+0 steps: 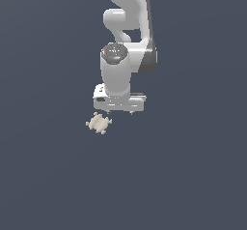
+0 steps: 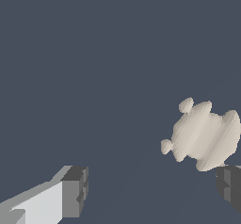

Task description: Pick up the object and move it to a goal position.

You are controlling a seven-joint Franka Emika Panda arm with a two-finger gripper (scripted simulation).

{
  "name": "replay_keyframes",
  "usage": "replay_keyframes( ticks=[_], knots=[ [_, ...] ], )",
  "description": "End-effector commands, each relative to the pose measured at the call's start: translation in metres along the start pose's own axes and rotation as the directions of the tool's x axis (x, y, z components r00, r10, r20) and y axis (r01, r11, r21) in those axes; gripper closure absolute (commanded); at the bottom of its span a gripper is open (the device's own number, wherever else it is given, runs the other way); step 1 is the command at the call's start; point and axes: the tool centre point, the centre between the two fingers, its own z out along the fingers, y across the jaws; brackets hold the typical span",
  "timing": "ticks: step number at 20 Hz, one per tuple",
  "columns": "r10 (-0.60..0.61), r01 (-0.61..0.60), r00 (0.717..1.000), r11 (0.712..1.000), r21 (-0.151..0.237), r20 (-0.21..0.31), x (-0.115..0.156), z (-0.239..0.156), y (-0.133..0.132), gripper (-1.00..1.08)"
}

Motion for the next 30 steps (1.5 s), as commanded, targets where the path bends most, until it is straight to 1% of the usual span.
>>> replay_keyframes(
  ticks=[1,10,13,16,19,22,26,30],
  knots=[
    [0.0,0.0,1.0,1.0,0.0,0.0,0.0,0.0,0.0,-1.0],
    [-0.031,0.031,0.999,1.0,-0.003,-0.012,0.001,-0.004,-0.005,-1.0],
    [-0.023,0.023,1.0,1.0,0.002,-0.008,0.002,-0.002,-0.001,-1.0],
    [-0.005,0.005,1.0,1.0,0.013,0.0,0.004,0.002,0.01,-1.0],
    [0.021,-0.022,1.0,0.999,0.031,0.012,0.007,0.009,0.025,-1.0],
    [0.057,-0.058,0.998,0.997,0.055,0.028,0.01,0.019,0.046,-1.0],
    [0.118,-0.123,0.991,0.987,0.1,0.055,0.012,0.036,0.083,-1.0],
    [0.182,-0.193,0.98,0.97,0.151,0.082,0.012,0.055,0.123,-1.0]
  ],
)
